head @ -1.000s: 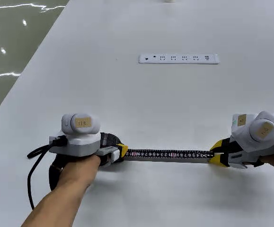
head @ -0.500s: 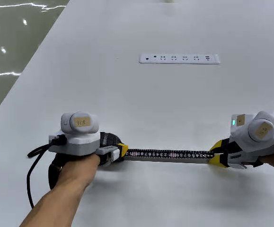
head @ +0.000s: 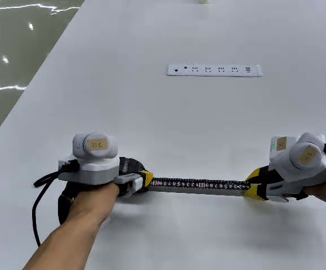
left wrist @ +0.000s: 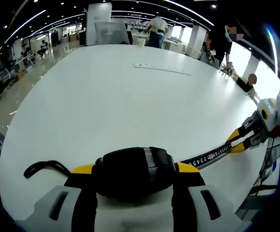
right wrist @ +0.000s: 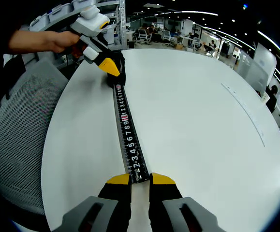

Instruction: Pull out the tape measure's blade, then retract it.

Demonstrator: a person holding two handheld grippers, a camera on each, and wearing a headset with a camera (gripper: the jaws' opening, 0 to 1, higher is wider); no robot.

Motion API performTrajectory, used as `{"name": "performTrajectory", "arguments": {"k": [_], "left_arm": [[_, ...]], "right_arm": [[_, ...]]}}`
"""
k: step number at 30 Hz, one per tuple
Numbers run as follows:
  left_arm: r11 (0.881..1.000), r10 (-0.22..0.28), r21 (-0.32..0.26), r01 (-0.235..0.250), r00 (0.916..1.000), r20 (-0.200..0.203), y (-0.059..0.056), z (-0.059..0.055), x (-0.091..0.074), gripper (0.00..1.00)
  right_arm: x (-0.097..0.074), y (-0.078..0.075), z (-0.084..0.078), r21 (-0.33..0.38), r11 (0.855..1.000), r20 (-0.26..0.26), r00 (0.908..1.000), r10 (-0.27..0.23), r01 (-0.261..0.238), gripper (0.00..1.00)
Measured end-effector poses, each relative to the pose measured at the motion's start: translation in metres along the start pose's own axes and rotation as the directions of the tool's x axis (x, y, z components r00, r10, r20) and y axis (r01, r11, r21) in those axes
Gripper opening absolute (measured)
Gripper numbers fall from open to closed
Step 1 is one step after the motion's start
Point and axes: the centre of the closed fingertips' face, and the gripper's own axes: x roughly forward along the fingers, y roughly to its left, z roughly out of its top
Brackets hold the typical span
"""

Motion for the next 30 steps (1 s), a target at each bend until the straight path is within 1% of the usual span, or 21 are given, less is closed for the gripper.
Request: {"name": "performTrajectory", "arguments": {"k": [12,30], "left_arm": [[1.0,-0.007,-0.002,0.007,1.0,-0.003,0.001,0.0,0.0,0.57],[1.0,-0.017,-0.002,0.017,0.9998,-0.008,0.001,0.0,0.0,0.58]], "right_arm": [[0.011,0.006,0.018,-0.005,1.0,0.016,0.9998,0.012,-0.012,0.09],[0.023,0.011,0.035,0.002,1.0,0.033,0.9991,0.024,-0.024,0.1]]}}
